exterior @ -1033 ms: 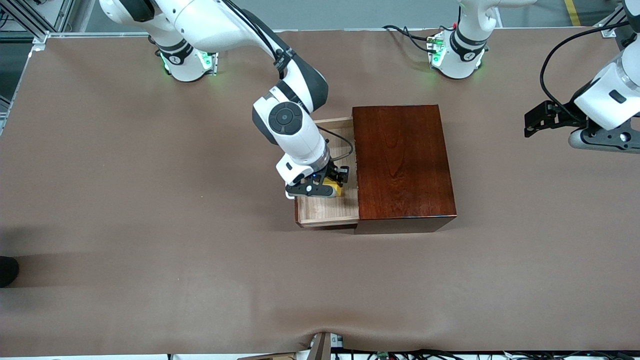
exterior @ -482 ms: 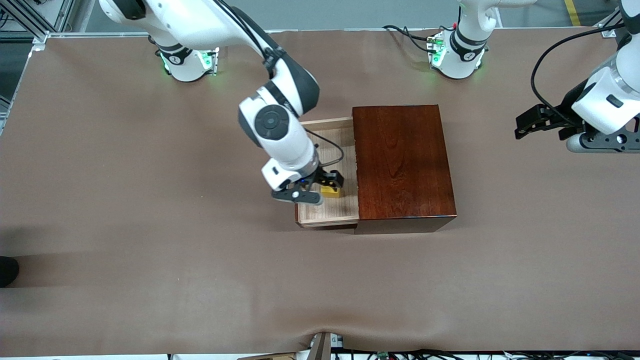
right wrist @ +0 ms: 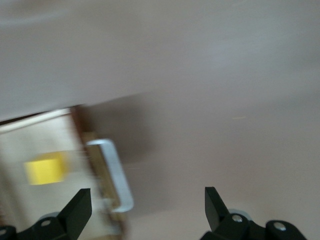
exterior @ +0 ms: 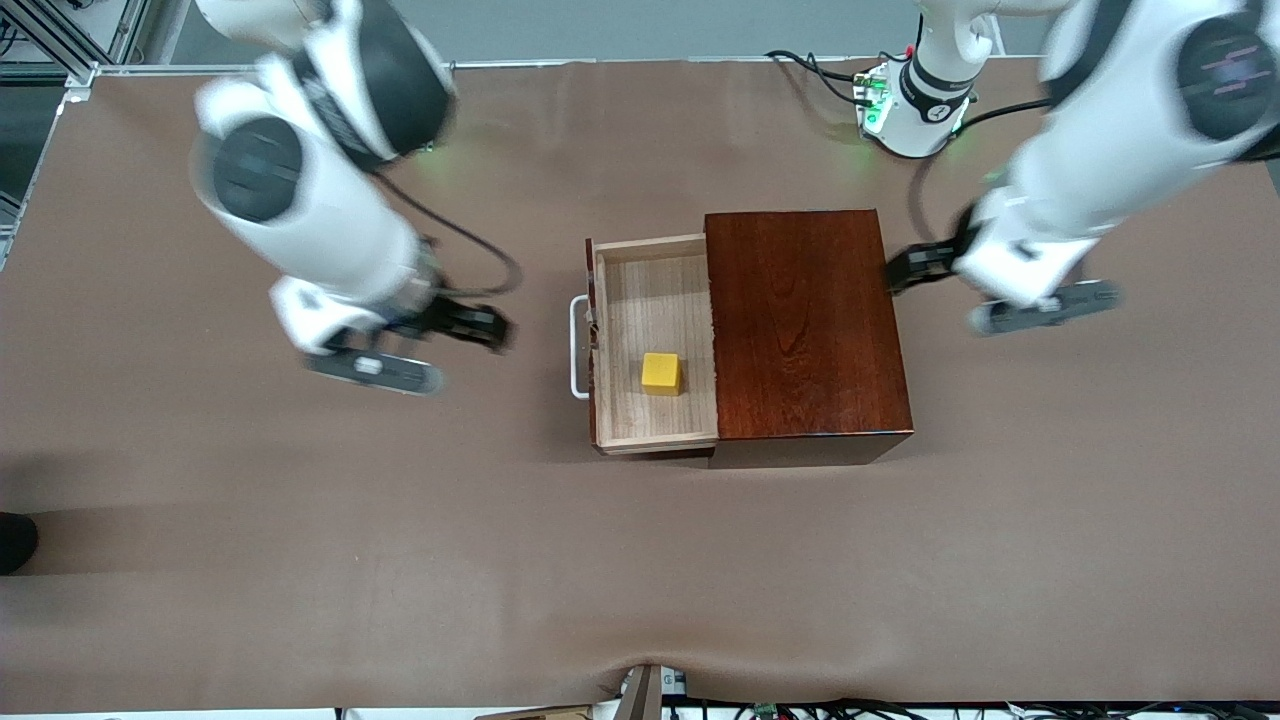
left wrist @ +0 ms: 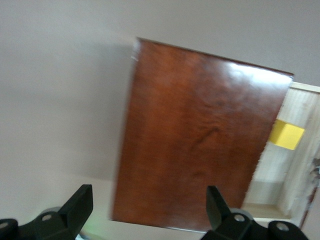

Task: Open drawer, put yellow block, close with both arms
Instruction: 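Withdraw the right gripper while the left gripper reaches the drawer front, then lower the left gripper against the drawer front beside the handle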

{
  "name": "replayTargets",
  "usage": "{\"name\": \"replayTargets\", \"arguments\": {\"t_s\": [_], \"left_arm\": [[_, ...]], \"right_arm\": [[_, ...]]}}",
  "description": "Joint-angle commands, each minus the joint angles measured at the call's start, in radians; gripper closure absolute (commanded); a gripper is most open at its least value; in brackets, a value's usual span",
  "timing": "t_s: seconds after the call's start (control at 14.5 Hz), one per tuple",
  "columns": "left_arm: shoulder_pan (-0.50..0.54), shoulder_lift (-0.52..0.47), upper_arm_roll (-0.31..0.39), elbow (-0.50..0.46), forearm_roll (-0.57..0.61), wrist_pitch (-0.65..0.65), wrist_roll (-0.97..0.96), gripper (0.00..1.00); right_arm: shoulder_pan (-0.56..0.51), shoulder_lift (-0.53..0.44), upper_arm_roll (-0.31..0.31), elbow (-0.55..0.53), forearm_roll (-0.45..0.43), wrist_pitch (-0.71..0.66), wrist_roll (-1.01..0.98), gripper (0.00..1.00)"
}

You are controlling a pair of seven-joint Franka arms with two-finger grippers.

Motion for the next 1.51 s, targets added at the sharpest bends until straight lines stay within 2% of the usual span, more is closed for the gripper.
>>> {"name": "replayTargets", "arguments": {"t_s": [0.0, 0.21, 0.41, 0.62, 0.83, 1.1, 1.45], "left_arm": [[-0.124, 0.106, -0.001, 0.063, 0.003, 0.031, -0.164, 0.00], [-0.266, 0.218, 0.000, 0.151, 0.078, 0.040, -0.389, 0.00], [-0.391, 0.331, 0.008, 0.233, 0.087, 0.089, -0.604, 0.00], [-0.466, 0.390, 0.010, 0.244, 0.087, 0.267, -0.842, 0.00], [-0.521, 0.448, 0.025, 0.244, 0.092, 0.437, -1.103, 0.00], [-0.572, 0.500, 0.056, 0.244, 0.091, 0.580, -1.474, 0.00], [-0.617, 0.558, 0.091, 0.244, 0.092, 0.677, -1.760, 0.00]], "right_arm": [[-0.103, -0.142, 0.013, -0.155, -0.081, -0.018, -0.135, 0.00], [-0.254, -0.233, 0.015, -0.237, -0.084, -0.010, -0.346, 0.00], [-0.373, -0.281, 0.015, -0.272, -0.084, -0.002, -0.488, 0.00], [-0.444, -0.321, 0.015, -0.321, -0.072, 0.027, -0.545, 0.00], [-0.469, -0.324, 0.015, -0.325, -0.070, 0.029, -0.583, 0.00], [-0.463, -0.319, 0.018, -0.314, -0.072, 0.019, -0.586, 0.00], [-0.467, -0.318, 0.019, -0.306, -0.072, 0.016, -0.582, 0.00]]}}
